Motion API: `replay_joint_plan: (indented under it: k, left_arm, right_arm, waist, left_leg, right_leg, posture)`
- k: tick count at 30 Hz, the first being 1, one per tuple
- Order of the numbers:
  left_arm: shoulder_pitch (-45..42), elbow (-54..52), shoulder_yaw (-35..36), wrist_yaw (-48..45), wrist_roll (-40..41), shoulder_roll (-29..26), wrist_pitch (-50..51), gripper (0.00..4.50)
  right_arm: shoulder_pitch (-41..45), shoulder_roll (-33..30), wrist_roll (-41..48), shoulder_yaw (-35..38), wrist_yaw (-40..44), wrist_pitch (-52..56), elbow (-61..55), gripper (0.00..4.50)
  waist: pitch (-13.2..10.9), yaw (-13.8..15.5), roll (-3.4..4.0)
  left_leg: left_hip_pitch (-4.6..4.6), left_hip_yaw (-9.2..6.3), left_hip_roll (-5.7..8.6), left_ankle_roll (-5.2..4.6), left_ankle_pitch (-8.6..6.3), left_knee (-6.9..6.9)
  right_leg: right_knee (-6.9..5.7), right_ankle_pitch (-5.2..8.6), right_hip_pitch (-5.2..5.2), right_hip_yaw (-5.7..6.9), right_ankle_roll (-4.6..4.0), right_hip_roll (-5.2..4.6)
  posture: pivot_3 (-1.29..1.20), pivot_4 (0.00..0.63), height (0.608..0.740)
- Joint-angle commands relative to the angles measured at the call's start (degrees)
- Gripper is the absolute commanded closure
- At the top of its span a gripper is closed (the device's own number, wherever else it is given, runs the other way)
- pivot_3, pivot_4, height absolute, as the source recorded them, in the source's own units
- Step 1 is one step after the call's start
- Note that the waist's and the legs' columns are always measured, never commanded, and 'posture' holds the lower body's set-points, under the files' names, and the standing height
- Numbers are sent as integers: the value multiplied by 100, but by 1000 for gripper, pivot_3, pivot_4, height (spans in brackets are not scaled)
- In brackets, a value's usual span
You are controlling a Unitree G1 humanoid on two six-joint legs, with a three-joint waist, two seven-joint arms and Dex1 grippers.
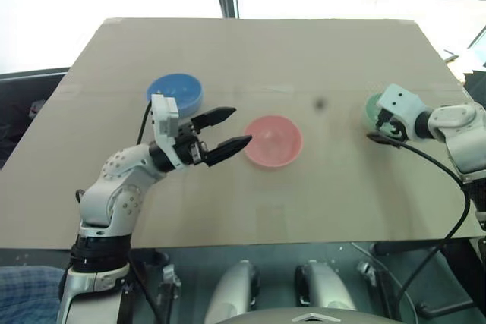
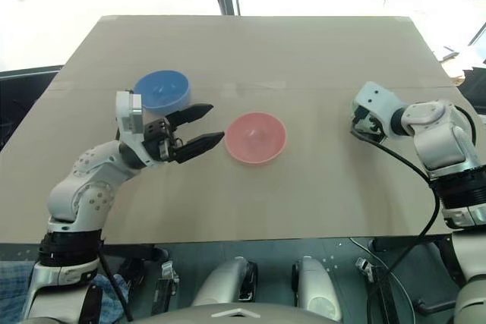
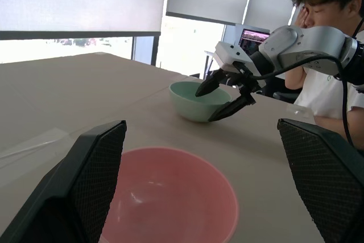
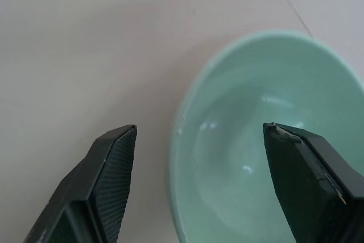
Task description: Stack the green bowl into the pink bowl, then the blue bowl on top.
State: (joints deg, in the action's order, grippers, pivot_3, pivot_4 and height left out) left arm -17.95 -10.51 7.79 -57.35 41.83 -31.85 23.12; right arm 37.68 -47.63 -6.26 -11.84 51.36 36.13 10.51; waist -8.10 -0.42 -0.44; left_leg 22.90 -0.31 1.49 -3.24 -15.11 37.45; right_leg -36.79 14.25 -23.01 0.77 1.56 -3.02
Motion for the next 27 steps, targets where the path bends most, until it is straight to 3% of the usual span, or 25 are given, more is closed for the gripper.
replay_joint_plan:
  k: [1,11,20,27]
  left_arm:
    - [-114,-33,1,-120,-12,8,-90,0]
    - [-101,-23,34,-150,-19,-2,-52,0]
    - [-54,-37,82,-130,-46,-50,-60,0]
    - [308,-126,469,0,-154,-394,-64,0]
  right_arm:
    - [-72,25,-18,120,-129,-170,178,1017]
    - [-82,167,-25,86,-180,-294,387,4439]
    - [-28,233,50,65,-79,-183,-121,4439]
    - [482,829,257,-408,239,466,-1933,4439]
  waist:
    - [0,-2,0]
    - [3,-5,-4]
    - [4,14,-7]
    - [0,-68,-1]
  left_leg:
    - [0,0,0,0,0,0]
    - [-2,1,-2,-1,0,6]
    - [-10,-4,-4,-1,0,13]
    - [-10,0,-11,0,0,9]
  right_leg:
    - [0,0,0,0,0,0]
    - [-4,-1,3,0,1,4]
    - [-2,-1,17,2,1,6]
    - [-7,-1,6,-5,1,13]
  posture:
    - [0,150,740]
    - [0,150,740]
    - [0,150,740]
    - [0,150,740]
